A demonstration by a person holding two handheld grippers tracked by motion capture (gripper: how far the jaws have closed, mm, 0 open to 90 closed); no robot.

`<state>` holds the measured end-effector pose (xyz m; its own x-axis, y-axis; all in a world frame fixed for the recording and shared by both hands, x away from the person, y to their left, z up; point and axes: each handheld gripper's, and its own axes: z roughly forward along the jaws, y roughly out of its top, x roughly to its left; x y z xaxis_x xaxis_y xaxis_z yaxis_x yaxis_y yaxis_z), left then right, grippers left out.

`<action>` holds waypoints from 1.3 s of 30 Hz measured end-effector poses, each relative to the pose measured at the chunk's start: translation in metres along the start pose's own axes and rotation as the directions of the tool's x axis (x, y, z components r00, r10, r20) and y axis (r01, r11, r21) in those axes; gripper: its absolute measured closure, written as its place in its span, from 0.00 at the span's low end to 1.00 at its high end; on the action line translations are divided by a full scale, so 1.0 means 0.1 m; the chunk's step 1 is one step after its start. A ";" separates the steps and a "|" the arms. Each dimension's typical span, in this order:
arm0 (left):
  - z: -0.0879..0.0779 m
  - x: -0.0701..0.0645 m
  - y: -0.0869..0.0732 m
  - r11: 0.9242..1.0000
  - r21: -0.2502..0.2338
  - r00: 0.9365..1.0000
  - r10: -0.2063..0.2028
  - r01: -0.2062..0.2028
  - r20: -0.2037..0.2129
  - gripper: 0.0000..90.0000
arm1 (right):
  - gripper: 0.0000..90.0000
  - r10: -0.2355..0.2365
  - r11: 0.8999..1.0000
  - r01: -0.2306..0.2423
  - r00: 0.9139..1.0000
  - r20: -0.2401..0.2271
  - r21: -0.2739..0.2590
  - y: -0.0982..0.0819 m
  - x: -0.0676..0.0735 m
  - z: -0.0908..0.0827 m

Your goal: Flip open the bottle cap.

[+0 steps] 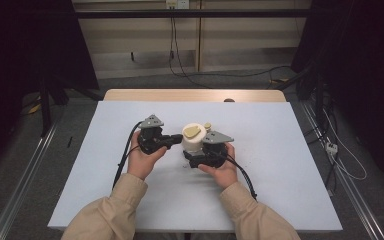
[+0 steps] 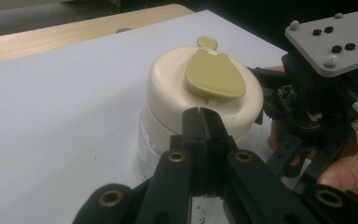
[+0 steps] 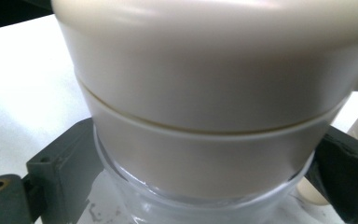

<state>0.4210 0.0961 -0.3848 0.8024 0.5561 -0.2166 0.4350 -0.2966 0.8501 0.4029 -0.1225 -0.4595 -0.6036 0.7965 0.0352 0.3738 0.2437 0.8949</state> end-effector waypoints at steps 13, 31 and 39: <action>0.00 -0.03 0.07 1.000 0.005 1.000 0.015 -0.015 0.002 1.00 | 0.06 -0.001 1.000 0.001 1.000 -0.001 0.000 0.00 0.00 0.00; 0.00 -0.06 0.14 1.000 -0.003 1.000 0.023 -0.023 0.000 1.00 | 0.06 -0.001 1.000 0.001 1.000 0.000 0.001 0.00 0.00 0.00; 0.00 -0.07 0.18 1.000 -0.004 1.000 0.023 -0.023 -0.002 1.00 | 0.06 0.000 1.000 0.000 1.000 0.000 0.001 0.00 0.00 0.00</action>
<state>0.4233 0.0872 -0.3684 0.8115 0.5505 -0.1958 0.4147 -0.3067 0.8567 0.4031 -0.1224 -0.4596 -0.6034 0.7967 0.0352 0.3748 0.2444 0.8943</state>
